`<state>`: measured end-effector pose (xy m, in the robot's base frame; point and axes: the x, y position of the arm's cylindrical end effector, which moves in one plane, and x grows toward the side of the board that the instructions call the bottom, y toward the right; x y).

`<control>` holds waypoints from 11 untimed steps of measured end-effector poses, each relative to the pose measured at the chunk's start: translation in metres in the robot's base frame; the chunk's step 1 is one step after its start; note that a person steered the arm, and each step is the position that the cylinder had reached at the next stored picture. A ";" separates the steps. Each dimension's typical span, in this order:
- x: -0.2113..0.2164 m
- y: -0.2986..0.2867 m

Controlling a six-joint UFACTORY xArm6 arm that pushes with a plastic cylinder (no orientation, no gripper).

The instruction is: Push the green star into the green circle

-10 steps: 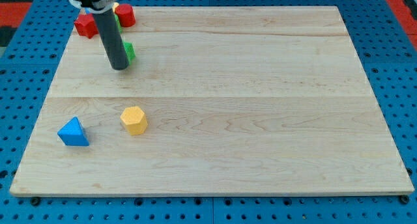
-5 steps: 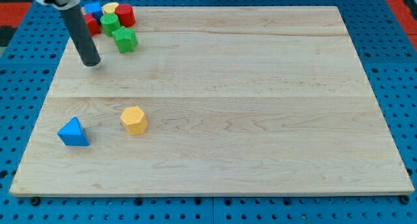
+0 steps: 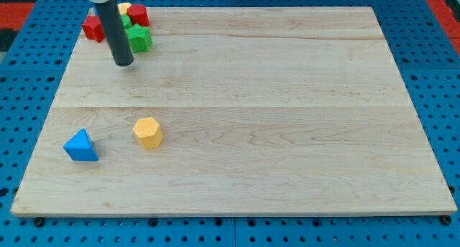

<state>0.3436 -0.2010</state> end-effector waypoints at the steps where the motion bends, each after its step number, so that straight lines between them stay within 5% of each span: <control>1: -0.016 -0.008; 11: -0.078 0.100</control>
<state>0.2659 -0.1010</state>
